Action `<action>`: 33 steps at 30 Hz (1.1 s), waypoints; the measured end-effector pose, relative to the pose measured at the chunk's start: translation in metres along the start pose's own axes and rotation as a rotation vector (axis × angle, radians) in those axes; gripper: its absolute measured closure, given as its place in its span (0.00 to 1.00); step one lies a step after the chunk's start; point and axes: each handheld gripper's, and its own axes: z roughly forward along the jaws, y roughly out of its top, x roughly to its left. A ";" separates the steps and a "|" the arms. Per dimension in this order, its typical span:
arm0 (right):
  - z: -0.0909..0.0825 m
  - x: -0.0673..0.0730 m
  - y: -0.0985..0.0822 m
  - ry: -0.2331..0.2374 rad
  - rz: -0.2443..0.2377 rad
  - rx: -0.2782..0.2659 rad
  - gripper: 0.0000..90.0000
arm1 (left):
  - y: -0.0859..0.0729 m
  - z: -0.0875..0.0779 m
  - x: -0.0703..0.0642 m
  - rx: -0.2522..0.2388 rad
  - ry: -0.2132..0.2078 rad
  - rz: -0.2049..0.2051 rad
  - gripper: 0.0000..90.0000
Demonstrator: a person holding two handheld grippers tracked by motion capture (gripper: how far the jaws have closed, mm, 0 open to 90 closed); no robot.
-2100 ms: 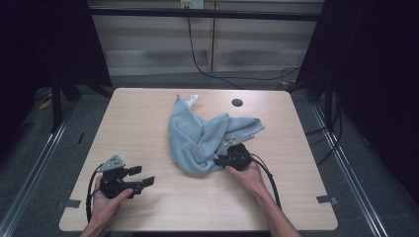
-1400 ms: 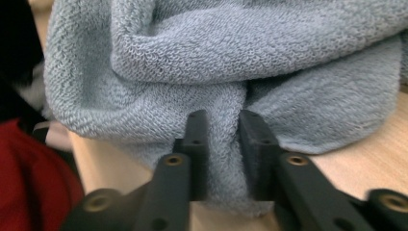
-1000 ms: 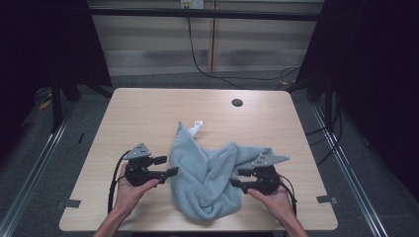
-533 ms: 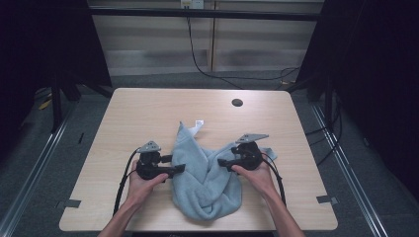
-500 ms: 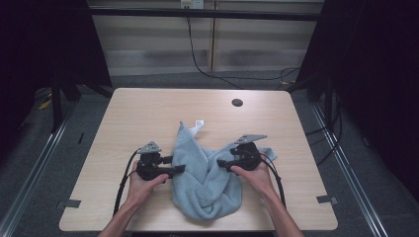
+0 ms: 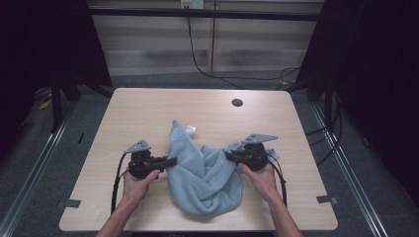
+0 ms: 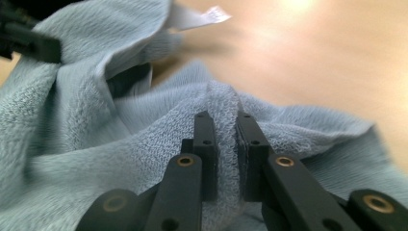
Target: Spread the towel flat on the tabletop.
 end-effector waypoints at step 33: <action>-0.101 0.012 0.072 -0.097 -0.098 -0.255 0.91 | 0.055 -0.060 -0.047 -0.155 0.015 0.150 0.88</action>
